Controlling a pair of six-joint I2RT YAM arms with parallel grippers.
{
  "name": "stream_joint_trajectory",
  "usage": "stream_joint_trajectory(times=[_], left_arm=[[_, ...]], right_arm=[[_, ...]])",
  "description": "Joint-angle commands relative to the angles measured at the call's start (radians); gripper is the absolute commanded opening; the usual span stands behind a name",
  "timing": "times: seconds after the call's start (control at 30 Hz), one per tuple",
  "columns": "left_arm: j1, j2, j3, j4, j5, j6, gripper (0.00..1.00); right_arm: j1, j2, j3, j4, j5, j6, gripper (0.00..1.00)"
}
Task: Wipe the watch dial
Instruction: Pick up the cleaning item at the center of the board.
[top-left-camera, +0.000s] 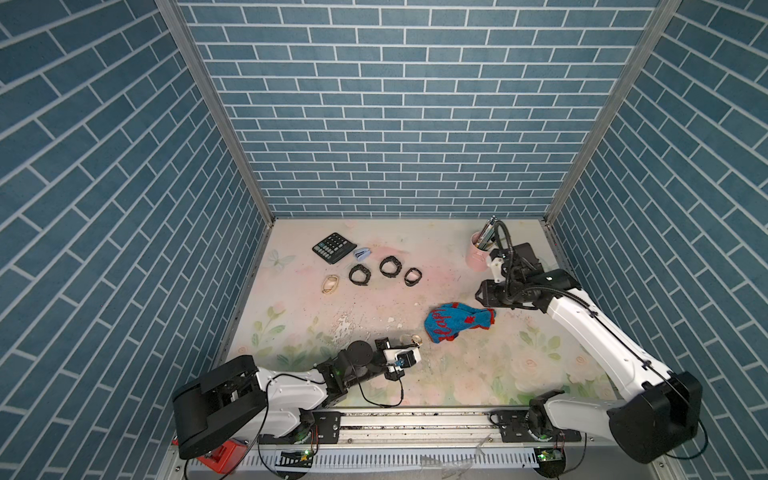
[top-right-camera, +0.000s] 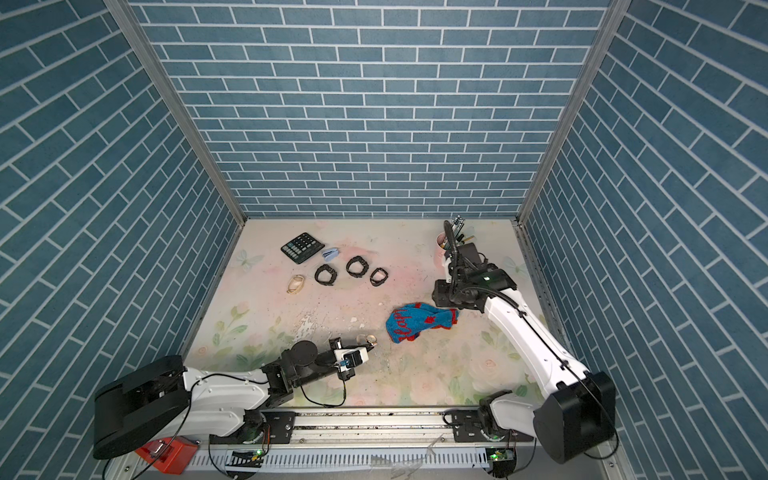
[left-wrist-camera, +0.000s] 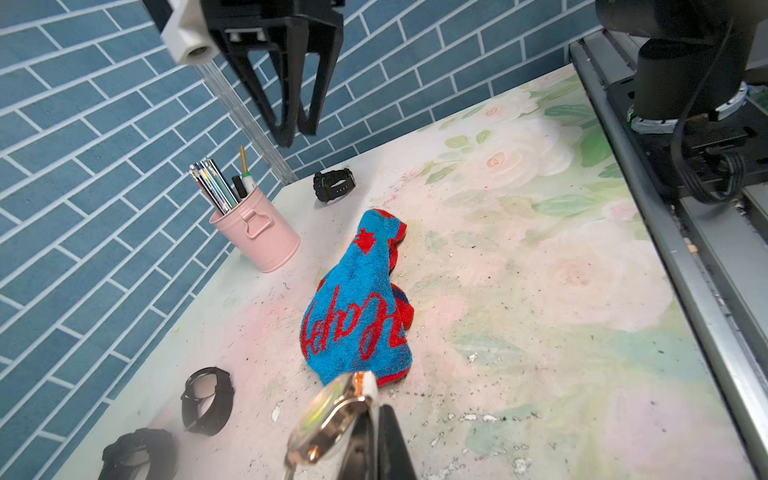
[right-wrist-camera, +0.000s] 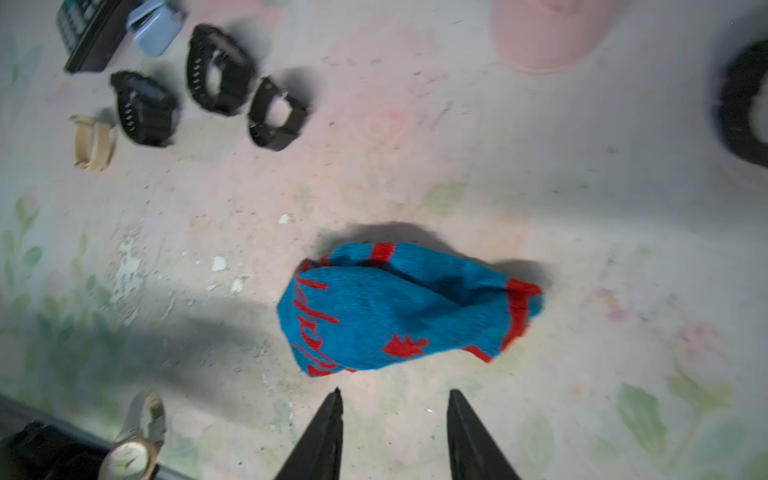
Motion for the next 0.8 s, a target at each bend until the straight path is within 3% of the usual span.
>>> stream_joint_trajectory(times=[0.0, 0.1, 0.2, 0.27, 0.57, 0.77], left_arm=[[0.010, 0.029, -0.030, 0.091, 0.005, 0.002, 0.00], [0.009, 0.024, -0.050, 0.125, 0.021, 0.004, 0.00], [0.011, -0.005, -0.035, 0.049, 0.020, 0.015, 0.00], [0.011, -0.026, -0.024, -0.001, 0.022, 0.021, 0.00], [0.011, -0.026, -0.008, -0.041, 0.027, 0.034, 0.00], [0.012, 0.008, -0.012, -0.003, 0.028, 0.028, 0.00]], right_arm=[[0.105, 0.124, 0.043, 0.021, -0.074, -0.052, 0.46], [0.131, 0.191, 0.056, 0.081, -0.085, -0.062, 0.47], [0.155, 0.247, 0.066, 0.093, -0.017, -0.101, 0.67], [0.174, 0.286, 0.079, 0.087, 0.022, -0.139, 0.68], [0.190, 0.399, 0.061, 0.158, 0.015, -0.175, 0.56], [0.190, 0.435, 0.047, 0.205, -0.029, -0.174, 0.27]])
